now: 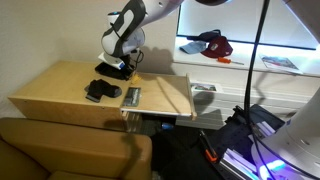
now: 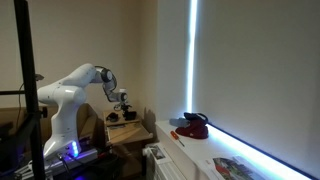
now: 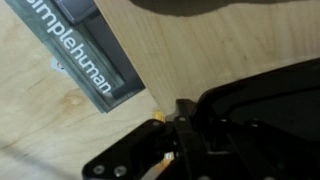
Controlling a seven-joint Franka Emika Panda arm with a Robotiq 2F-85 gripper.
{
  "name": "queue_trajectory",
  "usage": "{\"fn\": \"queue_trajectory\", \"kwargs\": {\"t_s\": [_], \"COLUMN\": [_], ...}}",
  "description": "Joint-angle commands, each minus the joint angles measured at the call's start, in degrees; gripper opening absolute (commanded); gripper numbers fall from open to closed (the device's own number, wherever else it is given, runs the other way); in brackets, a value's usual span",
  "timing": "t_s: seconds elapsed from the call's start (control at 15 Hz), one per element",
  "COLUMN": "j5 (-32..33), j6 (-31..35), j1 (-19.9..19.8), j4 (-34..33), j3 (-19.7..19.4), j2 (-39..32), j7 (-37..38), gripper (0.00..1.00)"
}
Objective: Pick up the black plate from the cabinet and put it on drawer.
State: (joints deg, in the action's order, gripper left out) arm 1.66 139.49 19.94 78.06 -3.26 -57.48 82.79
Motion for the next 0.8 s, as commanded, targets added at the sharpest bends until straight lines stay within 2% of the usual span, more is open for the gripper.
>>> {"fn": "queue_trajectory", "kwargs": {"t_s": [0.0,0.27,0.53,0.73], "j5": [-0.09,1.82,6.08,5.30], "j6": [0.37,4.62,4.12,3.53], "j1": [0.15,1.14,3.63,1.86], "j4": [0.10,12.14,21.59,30.25], "j3": [-1.15,-4.07,-7.96,-5.17], "j2": [-0.63,8.85,16.06,21.46], "j7": [1.43,2.84,6.49,5.85], "gripper": [0.03,0.03,0.02,0.01]}}
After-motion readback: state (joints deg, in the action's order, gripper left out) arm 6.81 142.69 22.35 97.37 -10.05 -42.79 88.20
